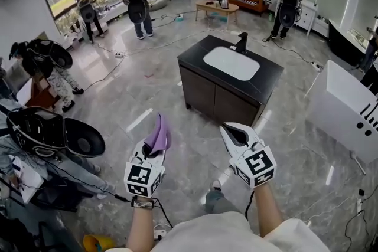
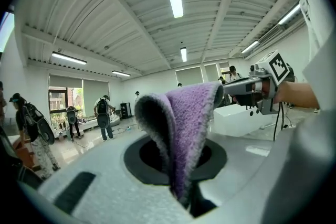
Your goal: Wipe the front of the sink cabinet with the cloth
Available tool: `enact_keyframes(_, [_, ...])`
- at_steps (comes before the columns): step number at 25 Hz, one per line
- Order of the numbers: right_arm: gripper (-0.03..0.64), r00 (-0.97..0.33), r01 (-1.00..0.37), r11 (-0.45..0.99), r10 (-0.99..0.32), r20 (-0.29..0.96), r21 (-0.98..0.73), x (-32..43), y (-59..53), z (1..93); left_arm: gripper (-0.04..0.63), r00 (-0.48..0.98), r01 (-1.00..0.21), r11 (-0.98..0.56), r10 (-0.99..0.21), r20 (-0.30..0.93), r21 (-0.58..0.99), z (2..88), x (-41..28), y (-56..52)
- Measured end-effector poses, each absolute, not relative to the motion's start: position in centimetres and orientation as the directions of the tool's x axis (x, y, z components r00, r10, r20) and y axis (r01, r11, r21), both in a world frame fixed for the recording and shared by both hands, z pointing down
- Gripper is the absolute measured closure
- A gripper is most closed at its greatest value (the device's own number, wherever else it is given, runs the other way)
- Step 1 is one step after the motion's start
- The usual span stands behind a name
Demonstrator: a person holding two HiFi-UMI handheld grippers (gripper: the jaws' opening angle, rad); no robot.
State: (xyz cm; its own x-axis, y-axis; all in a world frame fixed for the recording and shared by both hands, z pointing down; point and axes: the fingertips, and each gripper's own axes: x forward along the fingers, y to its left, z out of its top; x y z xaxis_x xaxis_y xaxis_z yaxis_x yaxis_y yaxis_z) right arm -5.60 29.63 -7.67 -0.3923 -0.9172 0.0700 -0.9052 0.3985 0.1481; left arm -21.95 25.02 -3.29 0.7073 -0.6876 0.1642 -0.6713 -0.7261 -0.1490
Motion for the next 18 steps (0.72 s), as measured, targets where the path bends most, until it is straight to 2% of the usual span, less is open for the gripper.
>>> enact_keyframes(9, [0.611,-0.38,-0.911,0.391,-0.919,0.103,0.127,1.5,17.3,-7.9,0.548,0.674,-0.707,-0.697,-0.715,0.185,-0.12,-3.7,-17.2,13.1])
enact_keyframes(18, [0.611,-0.391,-0.907,0.405,-0.912,0.124,0.116,5.8,10.1,-7.9,0.548,0.641,-0.739,-0.668,-0.737,0.215,-0.088,-3.4,-13.6,5.7])
